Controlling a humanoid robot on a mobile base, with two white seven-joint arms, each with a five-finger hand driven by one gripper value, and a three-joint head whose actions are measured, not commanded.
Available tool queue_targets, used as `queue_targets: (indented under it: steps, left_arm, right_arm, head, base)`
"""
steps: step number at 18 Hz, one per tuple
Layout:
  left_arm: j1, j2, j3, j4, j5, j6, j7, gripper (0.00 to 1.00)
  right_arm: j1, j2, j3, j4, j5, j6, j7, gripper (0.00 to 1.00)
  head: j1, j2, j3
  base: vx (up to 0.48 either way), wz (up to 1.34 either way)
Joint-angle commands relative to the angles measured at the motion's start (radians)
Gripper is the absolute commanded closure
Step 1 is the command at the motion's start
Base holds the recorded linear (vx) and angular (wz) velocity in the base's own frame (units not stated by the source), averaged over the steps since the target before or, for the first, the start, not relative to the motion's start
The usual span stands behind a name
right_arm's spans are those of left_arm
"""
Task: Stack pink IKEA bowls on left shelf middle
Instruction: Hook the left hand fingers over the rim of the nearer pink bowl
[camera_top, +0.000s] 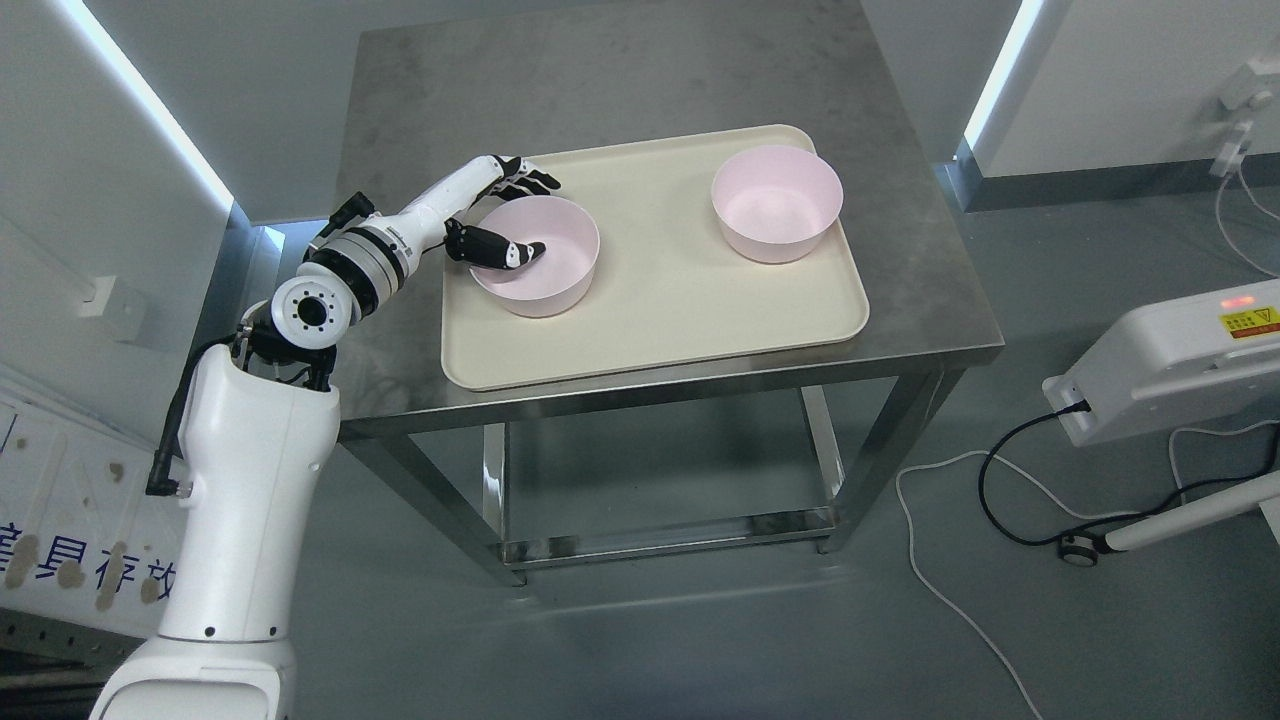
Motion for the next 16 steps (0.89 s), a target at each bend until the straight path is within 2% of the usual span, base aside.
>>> queue_targets:
  steps: [1, 6, 12, 14, 16]
  left_arm:
    - [-0.018, 0.007, -0.017, 0.025, -0.045, -0.071, -0.009, 0.58]
    - [-0.018, 0.007, -0.017, 0.027, -0.045, -0.178, -0.009, 0.79]
    - [-0.015, -0.01, 0.002, 0.028, -0.031, -0.29, -0.013, 0.95]
    - [-0.017, -0.039, 0.023, 0.028, -0.027, -0.292, -0.013, 0.99]
    - [-0.021, -0.094, 0.06, 0.027, -0.013, -0.292, -0.022, 0.99]
  right_arm:
    - [0.0, -0.017, 0.0, 0.0, 0.0, -0.003, 0.0, 0.0]
    - [0.0, -0.017, 0.0, 0.0, 0.0, -0.003, 0.0, 0.0]
    - [0.0, -0.017, 0.0, 0.0, 0.0, -0.003, 0.0, 0.0]
    - [0.0, -0.017, 0.0, 0.0, 0.0, -0.003, 0.0, 0.0]
    - [0.0, -0.017, 0.0, 0.0, 0.0, -0.003, 0.0, 0.0]
  head:
    - [0.0, 0.0, 0.0]
    - [0.0, 0.0, 0.0]
    - [0.0, 0.0, 0.0]
    - [0.0, 0.0, 0.0]
    - [0.0, 0.0, 0.0]
  base:
    - [0.0, 0.0]
    - [0.0, 0.0]
    - [0.0, 0.0]
    - [0.0, 0.0]
    - [0.0, 0.0]
